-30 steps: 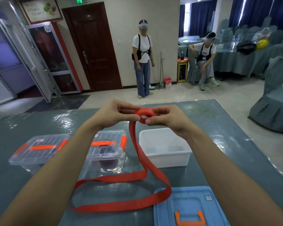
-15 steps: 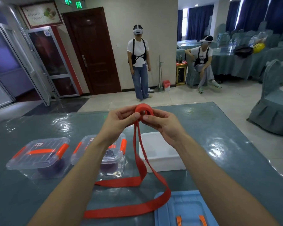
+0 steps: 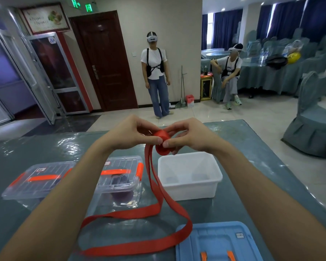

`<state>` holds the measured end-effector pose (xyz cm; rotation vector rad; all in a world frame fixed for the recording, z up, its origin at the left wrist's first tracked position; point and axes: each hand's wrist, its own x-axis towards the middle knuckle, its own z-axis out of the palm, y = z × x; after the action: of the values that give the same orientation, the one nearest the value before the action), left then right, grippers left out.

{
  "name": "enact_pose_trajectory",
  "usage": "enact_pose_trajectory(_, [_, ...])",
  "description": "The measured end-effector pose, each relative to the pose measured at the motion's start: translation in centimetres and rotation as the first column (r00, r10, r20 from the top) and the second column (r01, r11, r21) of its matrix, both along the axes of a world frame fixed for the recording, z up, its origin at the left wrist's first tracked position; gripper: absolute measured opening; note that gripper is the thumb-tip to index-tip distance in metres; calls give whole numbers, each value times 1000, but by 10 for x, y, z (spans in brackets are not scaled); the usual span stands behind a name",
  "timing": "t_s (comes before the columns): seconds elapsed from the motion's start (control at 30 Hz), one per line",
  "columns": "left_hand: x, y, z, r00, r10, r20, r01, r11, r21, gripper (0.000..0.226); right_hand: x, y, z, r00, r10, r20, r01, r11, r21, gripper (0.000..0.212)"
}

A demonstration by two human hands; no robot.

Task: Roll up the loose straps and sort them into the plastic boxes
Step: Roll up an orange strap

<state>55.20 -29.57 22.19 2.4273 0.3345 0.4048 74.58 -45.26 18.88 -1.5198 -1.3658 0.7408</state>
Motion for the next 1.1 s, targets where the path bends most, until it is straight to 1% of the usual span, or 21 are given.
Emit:
enact_pose_trajectory(0.07, [0, 2, -8, 996, 37, 75, -38, 999, 13, 46, 2, 2, -5, 999, -32, -37, 34, 999, 43, 51])
enact_pose_trajectory(0.1, [0, 1, -15, 988, 78, 136, -74, 997, -34, 49, 3, 3, -9, 997, -55, -60, 59, 996, 68, 48])
enact_pose_trajectory(0.13, [2, -1, -23, 969, 129, 209, -103, 986, -133, 51, 2, 5, -13, 991, -78, -107, 89, 991, 97, 45])
enact_pose_trajectory(0.2, [6, -5, -41, 910, 215, 354, -97, 942, -322, 45, 0, 9, -21, 965, -111, -237, 151, 976, 157, 44])
enact_pose_trajectory(0.27, [8, -8, -56, 860, 247, 446, -55, 915, -400, 36, -2, 13, -28, 942, -136, -307, 208, 954, 215, 42])
enact_pose_trajectory(0.33, [6, -8, -61, 854, 242, 461, -10, 893, -451, 36, -5, 16, -32, 933, -150, -328, 238, 939, 248, 40])
enact_pose_trajectory(0.4, [5, -7, -62, 867, 222, 446, 27, 873, -486, 43, -5, 17, -32, 925, -141, -352, 241, 935, 259, 42])
enact_pose_trajectory(0.47, [5, -7, -60, 869, 237, 435, 23, 857, -514, 53, -7, 18, -32, 911, -109, -399, 232, 933, 275, 43])
enact_pose_trajectory(0.53, [6, -7, -59, 858, 253, 448, 31, 844, -536, 57, -11, 21, -31, 880, -67, -470, 230, 926, 299, 43])
enact_pose_trajectory(0.6, [7, -7, -59, 858, 239, 454, 65, 827, -558, 60, -15, 24, -32, 848, -29, -530, 229, 920, 317, 43])
enact_pose_trajectory(0.67, [5, -6, -60, 878, 202, 433, 93, 816, -571, 64, -17, 25, -34, 838, -19, -545, 228, 920, 318, 43])
enact_pose_trajectory(0.77, [-1, 0, -54, 903, 175, 393, 82, 827, -556, 68, -17, 22, -38, 867, -9, -498, 174, 943, 285, 42])
enact_pose_trajectory(0.83, [-8, 4, -46, 928, 158, 336, 25, 877, -480, 65, -12, 18, -37, 917, -1, -399, 100, 969, 226, 46])
enact_pose_trajectory(0.93, [-11, 10, -34, 977, 112, 180, -58, 958, -281, 52, -4, 14, -31, 984, -25, -176, 42, 994, 98, 69])
enact_pose_trajectory(0.97, [-9, 10, -31, 988, 103, 118, -76, 974, -214, 52, -3, 13, -27, 996, -30, -84, 36, 997, 63, 72])
enact_pose_trajectory(1.03, [-3, 5, -20, 994, 110, -11, -111, 992, -58, 53, -5, 14, -20, 996, -25, 81, 24, 1000, 5, 66])
enact_pose_trajectory(1.1, [0, 2, -11, 986, 134, -96, -127, 988, 83, 54, -6, 16, -18, 983, -37, 182, 41, 999, -18, 59])
